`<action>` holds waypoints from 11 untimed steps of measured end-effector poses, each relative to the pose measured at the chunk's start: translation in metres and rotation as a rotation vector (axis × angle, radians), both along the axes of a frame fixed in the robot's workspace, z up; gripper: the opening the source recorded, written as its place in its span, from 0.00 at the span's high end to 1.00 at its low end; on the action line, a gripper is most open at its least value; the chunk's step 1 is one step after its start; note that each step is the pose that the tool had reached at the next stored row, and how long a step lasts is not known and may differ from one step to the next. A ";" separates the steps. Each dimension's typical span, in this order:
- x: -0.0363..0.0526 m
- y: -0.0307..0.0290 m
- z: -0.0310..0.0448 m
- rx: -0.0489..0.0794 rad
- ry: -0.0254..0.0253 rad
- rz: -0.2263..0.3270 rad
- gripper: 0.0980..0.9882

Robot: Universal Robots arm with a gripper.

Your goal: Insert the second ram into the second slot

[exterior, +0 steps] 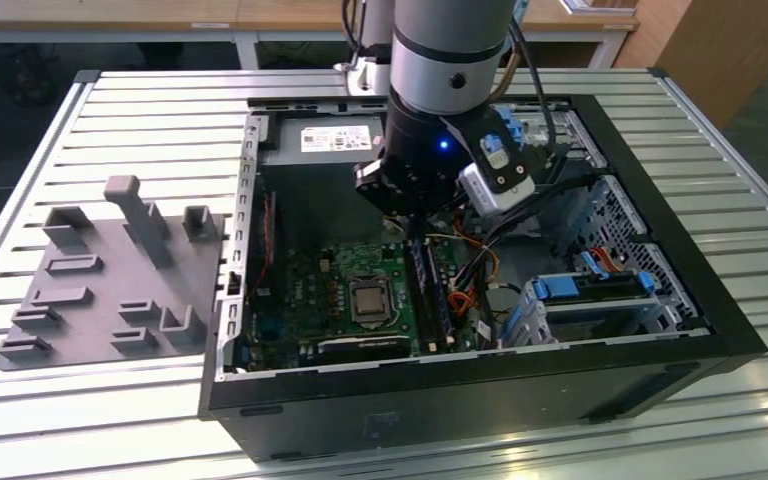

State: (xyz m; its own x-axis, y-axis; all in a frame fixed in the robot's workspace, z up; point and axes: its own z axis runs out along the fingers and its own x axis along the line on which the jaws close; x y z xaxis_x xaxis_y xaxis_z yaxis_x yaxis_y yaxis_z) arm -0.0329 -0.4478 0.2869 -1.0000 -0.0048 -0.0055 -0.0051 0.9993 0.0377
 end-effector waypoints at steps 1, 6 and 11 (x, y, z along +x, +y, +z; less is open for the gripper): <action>0.0000 0.0000 -0.0002 0.000 0.0001 0.000 0.96; 0.0000 0.0000 -0.0016 0.000 0.0002 0.000 0.96; 0.0000 0.0000 -0.0030 0.000 0.0002 0.000 0.96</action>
